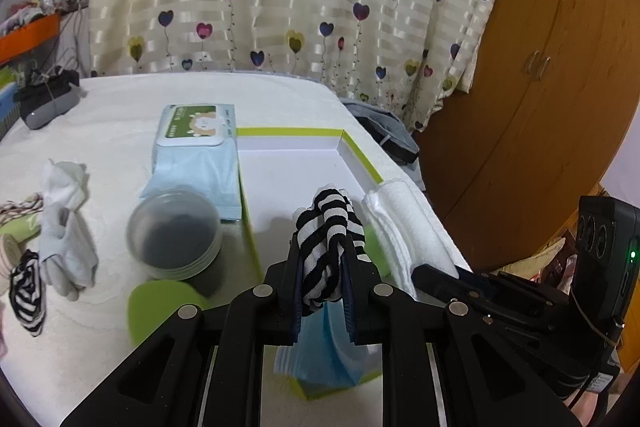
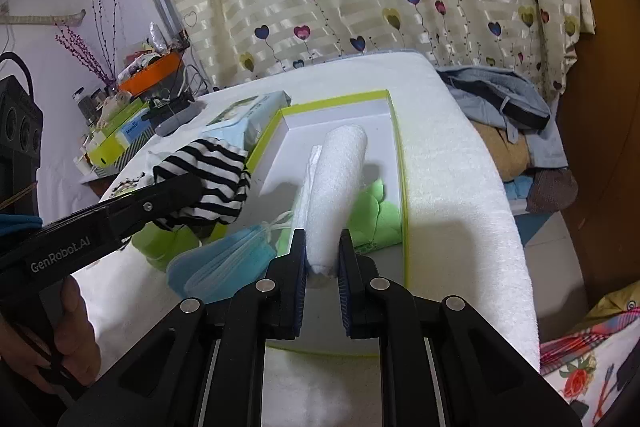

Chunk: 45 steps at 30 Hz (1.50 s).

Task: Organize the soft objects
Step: 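Carry the striped sock and white towel with both grippers into the white box, then open the left gripper on the sock while the right gripper releases the towel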

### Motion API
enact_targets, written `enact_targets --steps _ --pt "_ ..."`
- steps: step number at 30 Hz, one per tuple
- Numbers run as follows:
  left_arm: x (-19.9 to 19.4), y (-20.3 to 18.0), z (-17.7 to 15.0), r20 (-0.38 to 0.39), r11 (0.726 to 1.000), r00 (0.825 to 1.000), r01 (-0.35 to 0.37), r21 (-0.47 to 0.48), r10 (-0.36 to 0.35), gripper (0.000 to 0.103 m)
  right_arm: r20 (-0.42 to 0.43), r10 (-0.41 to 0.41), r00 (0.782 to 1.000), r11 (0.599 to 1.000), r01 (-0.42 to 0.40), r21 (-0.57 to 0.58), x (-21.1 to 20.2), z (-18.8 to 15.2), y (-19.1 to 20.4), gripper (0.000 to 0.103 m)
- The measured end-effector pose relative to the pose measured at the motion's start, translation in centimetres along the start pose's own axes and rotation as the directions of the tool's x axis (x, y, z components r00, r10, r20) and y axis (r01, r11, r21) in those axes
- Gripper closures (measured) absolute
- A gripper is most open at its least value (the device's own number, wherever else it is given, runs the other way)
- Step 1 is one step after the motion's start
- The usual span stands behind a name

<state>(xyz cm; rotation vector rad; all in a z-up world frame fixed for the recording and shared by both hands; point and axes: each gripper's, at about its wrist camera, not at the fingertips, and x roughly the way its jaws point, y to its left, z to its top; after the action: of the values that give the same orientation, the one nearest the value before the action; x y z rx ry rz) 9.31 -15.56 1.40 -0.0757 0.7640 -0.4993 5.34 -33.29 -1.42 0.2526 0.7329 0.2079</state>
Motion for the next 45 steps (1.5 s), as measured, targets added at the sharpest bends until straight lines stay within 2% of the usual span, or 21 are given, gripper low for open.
enact_targets --steps 5,12,15,17,20,29,31,32,45 --pt "1.8 -0.1 0.5 -0.019 1.0 1.0 0.001 0.0 -0.001 0.088 -0.03 -0.007 1.0 1.0 0.007 -0.001 1.1 0.2 -0.5 0.087" --pt "4.3 -0.4 0.9 -0.064 1.0 0.998 -0.002 0.005 0.003 0.087 -0.029 -0.066 0.997 0.997 0.065 -0.044 1.4 0.3 -0.4 0.076" --pt "4.6 -0.5 1.0 -0.068 1.0 0.998 -0.013 0.007 0.014 0.078 -0.018 -0.079 0.997 0.996 0.079 -0.045 1.1 0.4 -0.7 0.066" --pt "4.6 -0.5 1.0 -0.066 1.0 0.998 -0.014 0.002 0.015 0.072 -0.008 -0.09 0.996 0.995 0.09 -0.044 0.8 0.6 -0.8 0.064" --pt "4.1 -0.6 1.1 -0.055 1.0 0.998 -0.022 0.002 0.022 0.066 0.02 -0.102 0.995 0.993 0.103 -0.053 0.0 0.9 -0.7 0.063" --pt "0.7 -1.0 1.0 -0.006 1.0 1.0 -0.019 0.017 0.019 0.066 0.064 -0.127 0.99 0.989 0.131 -0.068 -2.2 1.0 0.5 0.062" --pt "-0.2 -0.8 0.9 0.007 1.0 1.0 -0.02 0.017 0.02 0.066 0.072 -0.132 0.989 0.988 0.137 -0.077 -2.6 0.9 0.9 0.054" --pt "-0.7 -0.8 0.8 0.014 1.0 1.0 -0.021 0.015 0.021 0.066 0.077 -0.129 0.989 0.988 0.135 -0.077 -2.9 0.9 1.1 0.053" --pt "-5.3 1.8 -0.6 0.069 0.997 0.995 -0.074 -0.022 0.076 0.066 0.089 -0.12 0.989 0.987 0.129 -0.101 -4.6 0.4 3.6 0.052"
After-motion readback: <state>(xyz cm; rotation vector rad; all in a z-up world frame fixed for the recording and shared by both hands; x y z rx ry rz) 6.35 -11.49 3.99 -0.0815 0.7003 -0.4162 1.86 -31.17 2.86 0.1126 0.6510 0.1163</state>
